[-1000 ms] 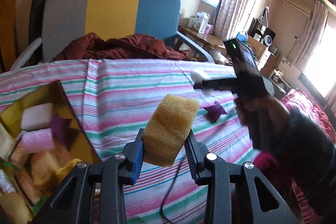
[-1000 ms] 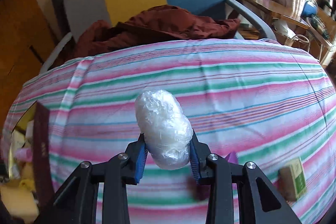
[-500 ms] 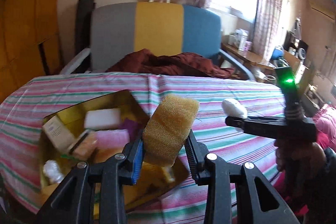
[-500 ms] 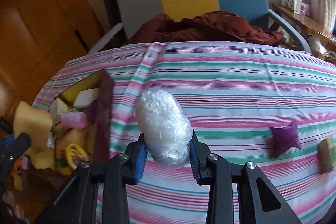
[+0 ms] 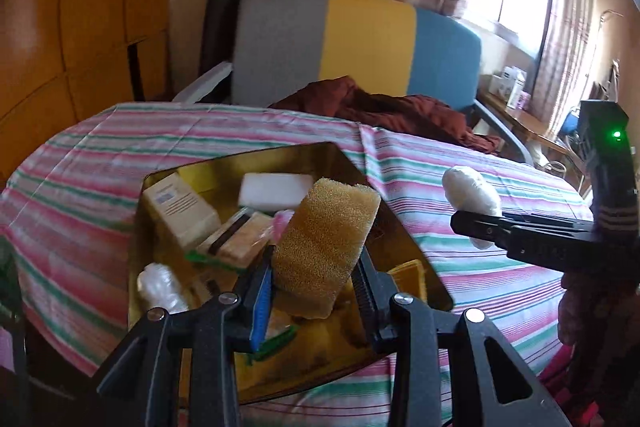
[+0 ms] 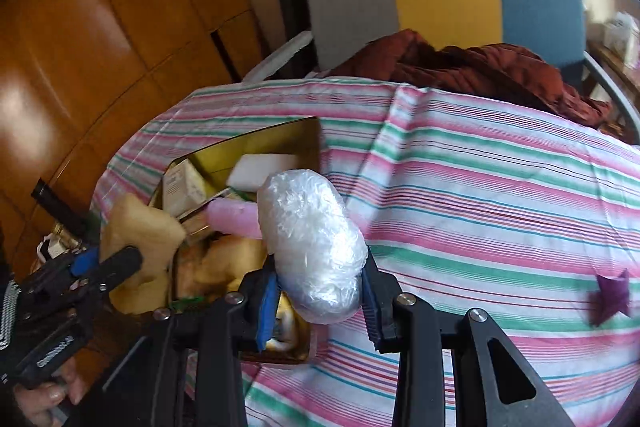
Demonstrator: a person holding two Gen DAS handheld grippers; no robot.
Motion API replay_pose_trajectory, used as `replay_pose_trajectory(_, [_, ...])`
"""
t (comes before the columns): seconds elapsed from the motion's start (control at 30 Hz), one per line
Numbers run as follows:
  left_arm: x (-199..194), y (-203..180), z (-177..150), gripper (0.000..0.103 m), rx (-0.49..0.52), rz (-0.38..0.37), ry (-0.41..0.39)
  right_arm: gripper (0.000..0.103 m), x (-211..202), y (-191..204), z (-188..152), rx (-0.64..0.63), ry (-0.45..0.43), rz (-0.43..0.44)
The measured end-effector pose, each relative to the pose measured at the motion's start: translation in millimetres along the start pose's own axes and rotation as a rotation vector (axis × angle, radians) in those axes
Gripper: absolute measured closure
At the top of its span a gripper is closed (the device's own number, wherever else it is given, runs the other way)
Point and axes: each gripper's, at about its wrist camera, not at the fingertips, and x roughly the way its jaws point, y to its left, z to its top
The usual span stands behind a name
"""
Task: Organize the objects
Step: 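Carry the sponge with the left tool while the right tool carries the white ball to tray, then open both tools to drop the sponge and white ball into the gold tray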
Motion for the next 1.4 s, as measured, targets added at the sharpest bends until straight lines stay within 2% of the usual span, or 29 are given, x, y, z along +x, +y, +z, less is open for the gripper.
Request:
replay_pose_trajectory(0.2, [7, 30, -6, 0.067, -0.08, -0.002, 0.026, 0.067, 12, 28, 3, -0.054, 0.022, 0.03])
replay_pose_trajectory(0.3, [7, 50, -4, 0.067, -0.157, -0.044, 0.034, 0.067, 19, 40, 5, -0.082, 0.029, 0.039])
replay_pose_trajectory(0.37, [8, 62, -1, 0.067, -0.2, -0.046, 0.034, 0.067, 23, 46, 7, -0.091, 0.03, 0.045])
replay_pose_trajectory(0.53, [12, 69, 10, 0.067, -0.192, -0.016, 0.021, 0.067, 35, 53, 12, -0.092, 0.04, 0.052])
replay_pose_trajectory(0.8, [30, 67, 34, 0.066, -0.208, -0.02, 0.013, 0.066, 47, 58, 15, -0.071, 0.05, 0.052])
replay_pose_trajectory(0.93, [49, 73, 37, 0.057, -0.257, 0.008, 0.06, 0.064, 59, 51, 16, -0.035, 0.068, 0.026])
replay_pose_trajectory(1.1, [64, 74, 27, 0.056, -0.268, 0.028, 0.114, 0.063, 70, 43, 11, -0.015, 0.092, 0.013])
replay_pose_trajectory(1.27, [67, 72, 14, 0.056, -0.267, 0.03, 0.144, 0.049, 74, 37, 6, 0.005, 0.104, 0.006])
replay_pose_trajectory(1.33, [66, 70, 10, 0.056, -0.255, 0.033, 0.147, 0.038, 74, 35, 6, 0.014, 0.102, 0.005])
replay_pose_trajectory(1.4, [63, 67, 8, 0.056, -0.24, 0.045, 0.143, 0.038, 72, 34, 5, 0.019, 0.096, 0.004])
